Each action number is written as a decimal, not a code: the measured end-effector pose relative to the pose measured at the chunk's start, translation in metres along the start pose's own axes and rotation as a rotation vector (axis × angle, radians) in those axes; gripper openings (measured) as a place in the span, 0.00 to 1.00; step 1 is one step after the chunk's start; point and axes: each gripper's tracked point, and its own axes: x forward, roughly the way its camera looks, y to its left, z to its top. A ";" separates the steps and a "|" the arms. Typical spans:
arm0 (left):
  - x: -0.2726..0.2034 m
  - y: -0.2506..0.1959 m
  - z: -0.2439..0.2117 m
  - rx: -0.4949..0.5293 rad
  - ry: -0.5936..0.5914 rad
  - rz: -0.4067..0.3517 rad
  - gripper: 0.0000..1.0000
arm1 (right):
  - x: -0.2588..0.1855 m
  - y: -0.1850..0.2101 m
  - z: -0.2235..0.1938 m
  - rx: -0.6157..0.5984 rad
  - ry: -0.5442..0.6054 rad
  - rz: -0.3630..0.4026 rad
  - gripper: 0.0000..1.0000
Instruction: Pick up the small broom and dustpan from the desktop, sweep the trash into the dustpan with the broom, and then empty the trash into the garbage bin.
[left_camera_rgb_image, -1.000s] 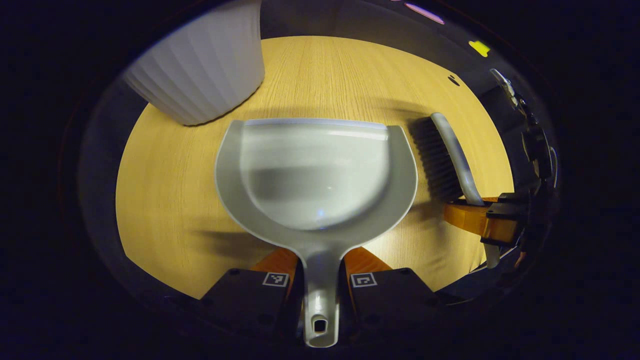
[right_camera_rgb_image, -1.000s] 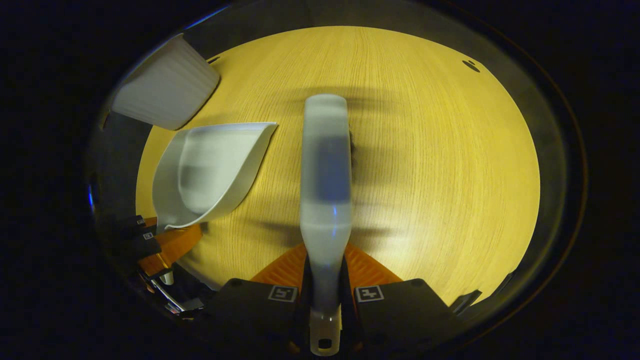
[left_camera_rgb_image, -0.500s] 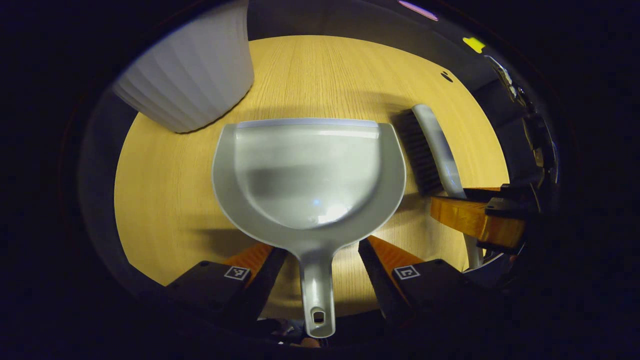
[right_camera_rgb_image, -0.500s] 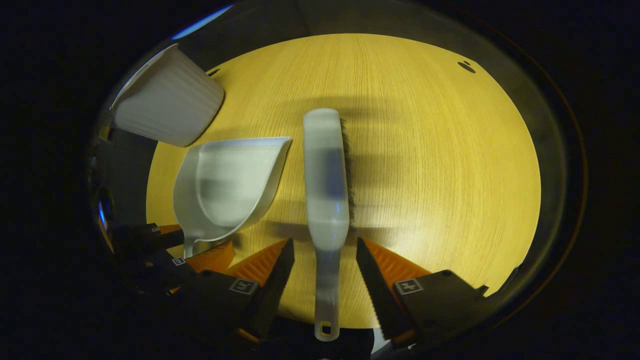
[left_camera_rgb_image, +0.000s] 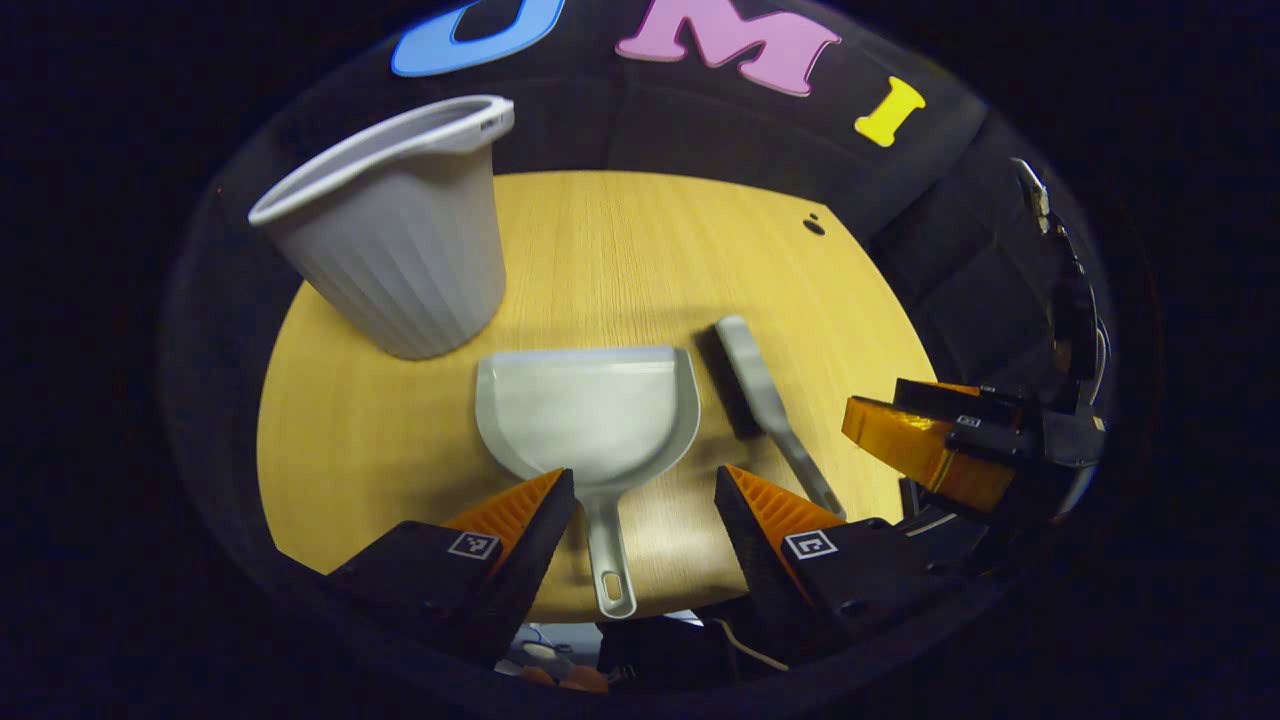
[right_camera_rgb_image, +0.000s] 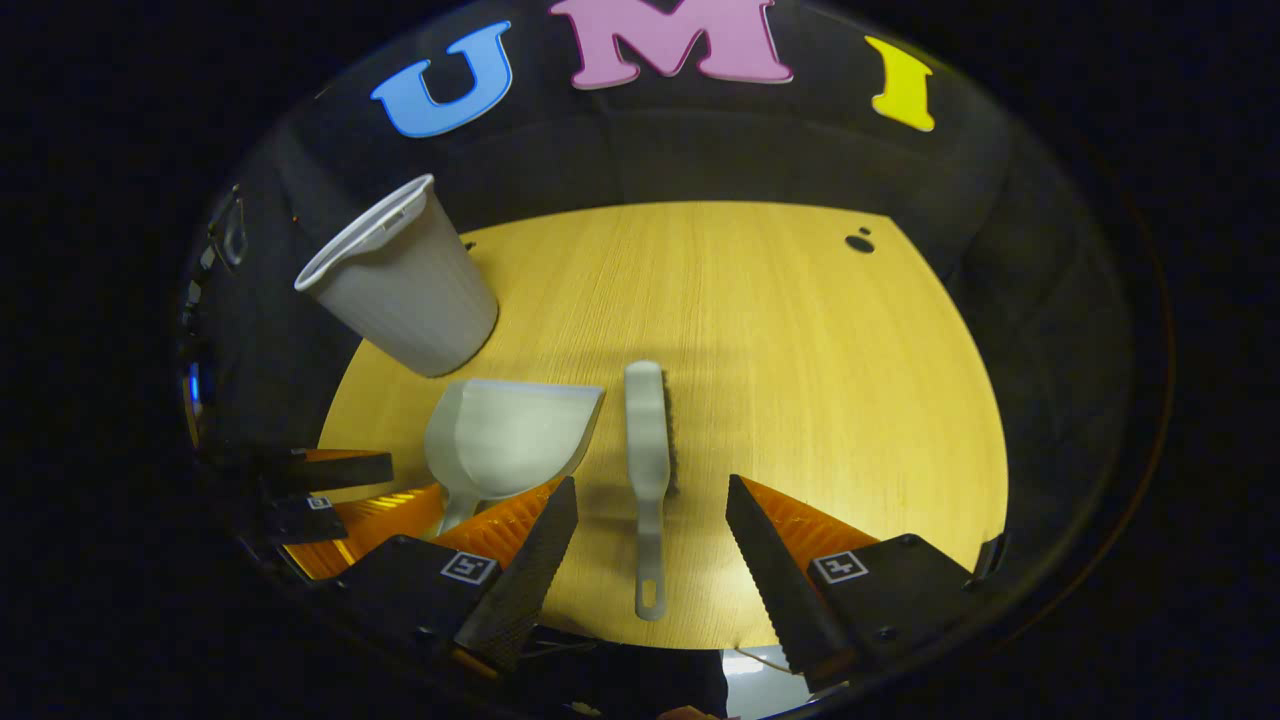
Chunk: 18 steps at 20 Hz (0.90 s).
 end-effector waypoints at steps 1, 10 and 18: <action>-0.023 -0.002 0.019 0.009 -0.097 0.000 0.86 | -0.016 0.005 0.016 0.015 -0.077 -0.006 0.98; -0.155 0.009 0.059 0.109 -0.930 0.168 0.85 | -0.169 0.021 0.163 0.068 -0.890 -0.069 0.96; -0.159 0.014 0.054 0.088 -0.974 0.127 0.83 | -0.183 0.024 0.170 -0.054 -1.011 -0.138 0.95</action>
